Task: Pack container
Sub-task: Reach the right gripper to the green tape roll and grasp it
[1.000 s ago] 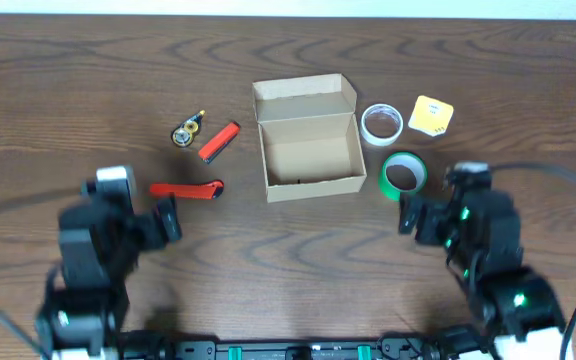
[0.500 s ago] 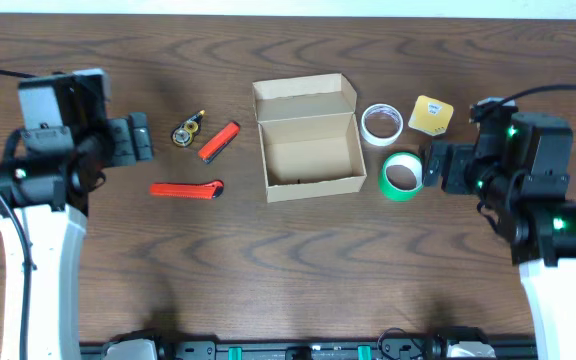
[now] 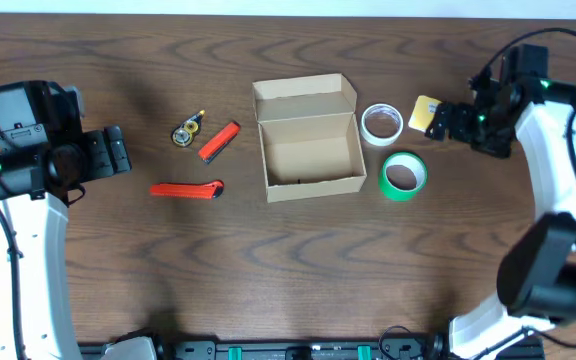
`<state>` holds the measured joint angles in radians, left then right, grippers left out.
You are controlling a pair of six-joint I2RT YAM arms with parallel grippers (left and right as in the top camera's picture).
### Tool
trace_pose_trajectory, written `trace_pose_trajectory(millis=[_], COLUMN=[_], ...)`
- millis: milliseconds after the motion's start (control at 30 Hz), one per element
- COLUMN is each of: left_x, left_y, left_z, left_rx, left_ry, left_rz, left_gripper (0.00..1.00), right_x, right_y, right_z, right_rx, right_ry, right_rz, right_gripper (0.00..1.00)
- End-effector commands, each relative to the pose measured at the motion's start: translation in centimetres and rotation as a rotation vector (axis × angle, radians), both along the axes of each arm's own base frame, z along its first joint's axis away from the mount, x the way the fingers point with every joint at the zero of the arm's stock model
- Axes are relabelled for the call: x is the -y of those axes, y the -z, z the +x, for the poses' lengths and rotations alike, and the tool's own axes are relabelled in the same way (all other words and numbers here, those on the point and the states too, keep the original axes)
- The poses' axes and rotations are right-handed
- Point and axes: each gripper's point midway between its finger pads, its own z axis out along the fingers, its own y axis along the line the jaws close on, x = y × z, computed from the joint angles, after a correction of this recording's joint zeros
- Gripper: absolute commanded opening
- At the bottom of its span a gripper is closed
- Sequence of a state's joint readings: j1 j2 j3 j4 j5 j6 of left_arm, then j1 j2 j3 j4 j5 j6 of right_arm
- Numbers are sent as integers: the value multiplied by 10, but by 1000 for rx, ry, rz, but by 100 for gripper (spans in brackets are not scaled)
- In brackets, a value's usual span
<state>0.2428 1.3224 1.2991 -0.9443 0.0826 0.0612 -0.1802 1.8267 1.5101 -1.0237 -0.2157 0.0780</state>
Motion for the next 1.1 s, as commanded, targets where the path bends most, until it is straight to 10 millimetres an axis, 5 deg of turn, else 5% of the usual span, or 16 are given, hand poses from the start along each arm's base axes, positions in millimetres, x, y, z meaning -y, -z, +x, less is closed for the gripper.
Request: trace_pose_trajectory(millis=[0,133,533,1067], left_x=[-5,-10,-20,-19], left_y=[4,11,9,8], left_z=[-1,-4,-1,3], left_rx=[-29,-64,-51,-32], left_ry=[-1,-25,-52,-68], left_rz=[-2,-16,24,10], left_gripper=[95,95,95,95], right_x=[-5,3,-36,-29], right_y=[-1,13,54,69], right_z=[10,7,-14,-40], right_rx=[18,-35,-215,-331], right_ry=[-19,20,-115,-135], right_rz=[36,-23,-66,-191], right_gripper=[89,90,86,84])
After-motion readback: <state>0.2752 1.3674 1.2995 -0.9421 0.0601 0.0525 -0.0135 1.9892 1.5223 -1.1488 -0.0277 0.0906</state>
